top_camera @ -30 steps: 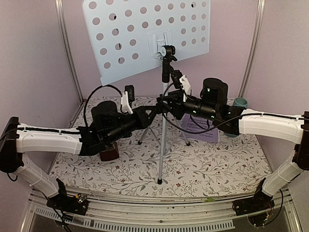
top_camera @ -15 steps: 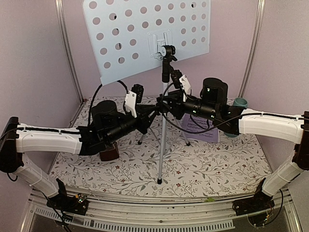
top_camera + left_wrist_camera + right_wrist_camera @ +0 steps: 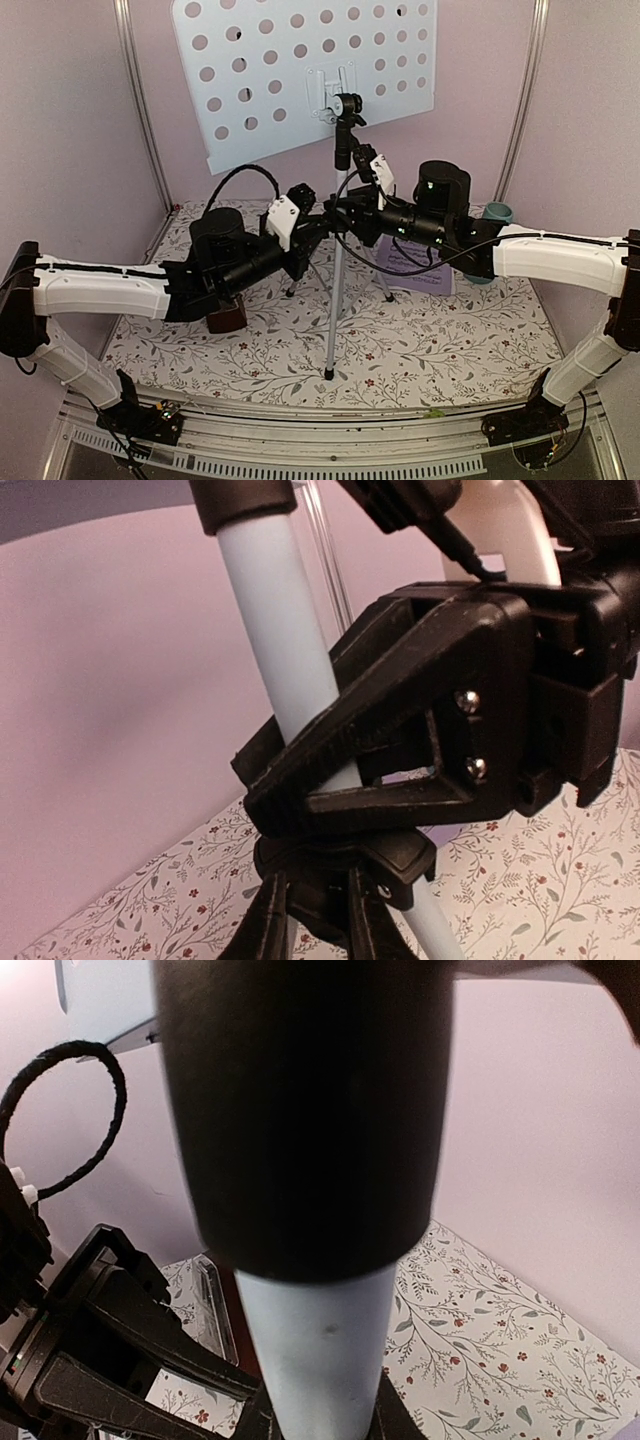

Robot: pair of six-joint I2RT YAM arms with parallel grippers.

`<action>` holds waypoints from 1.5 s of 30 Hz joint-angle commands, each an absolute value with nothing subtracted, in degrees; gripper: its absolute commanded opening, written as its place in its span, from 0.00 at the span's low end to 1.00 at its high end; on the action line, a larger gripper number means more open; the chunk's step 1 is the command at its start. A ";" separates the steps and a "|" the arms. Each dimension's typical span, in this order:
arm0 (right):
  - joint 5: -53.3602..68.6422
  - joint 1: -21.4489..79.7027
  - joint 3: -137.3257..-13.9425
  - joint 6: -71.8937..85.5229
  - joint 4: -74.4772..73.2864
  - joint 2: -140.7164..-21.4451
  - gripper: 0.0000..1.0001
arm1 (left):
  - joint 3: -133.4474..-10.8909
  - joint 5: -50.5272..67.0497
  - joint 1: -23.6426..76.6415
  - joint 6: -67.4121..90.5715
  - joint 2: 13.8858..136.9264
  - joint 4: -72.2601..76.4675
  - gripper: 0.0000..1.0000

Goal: Set up the instrument practice props
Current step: Screw the knob on the music stand.

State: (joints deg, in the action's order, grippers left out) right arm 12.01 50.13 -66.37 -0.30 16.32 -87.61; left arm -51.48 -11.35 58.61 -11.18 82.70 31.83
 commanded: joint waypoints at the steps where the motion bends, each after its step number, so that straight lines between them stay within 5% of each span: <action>1: 15.46 51.89 -64.12 1.05 3.99 -92.22 0.00 | -54.07 -4.60 60.02 -15.53 85.21 28.35 0.09; 4: 15.42 51.91 -64.17 0.97 3.92 -92.11 0.00 | -54.00 -3.25 58.94 -11.97 84.09 28.41 0.30; 7: 15.41 51.91 -64.16 0.80 3.94 -92.11 0.00 | -53.42 -0.94 57.43 -7.02 82.77 29.66 0.37; 22: 15.22 51.84 -64.26 0.63 3.58 -92.00 0.00 | -51.04 4.70 52.95 13.95 80.51 33.67 0.26; 28: 15.28 51.84 -64.62 0.62 3.11 -92.02 0.00 | -48.13 5.70 51.56 18.66 78.62 35.50 0.33; 45: 14.94 51.84 -64.93 0.63 2.62 -91.93 0.00 | -48.46 11.88 49.36 18.22 80.03 34.65 0.30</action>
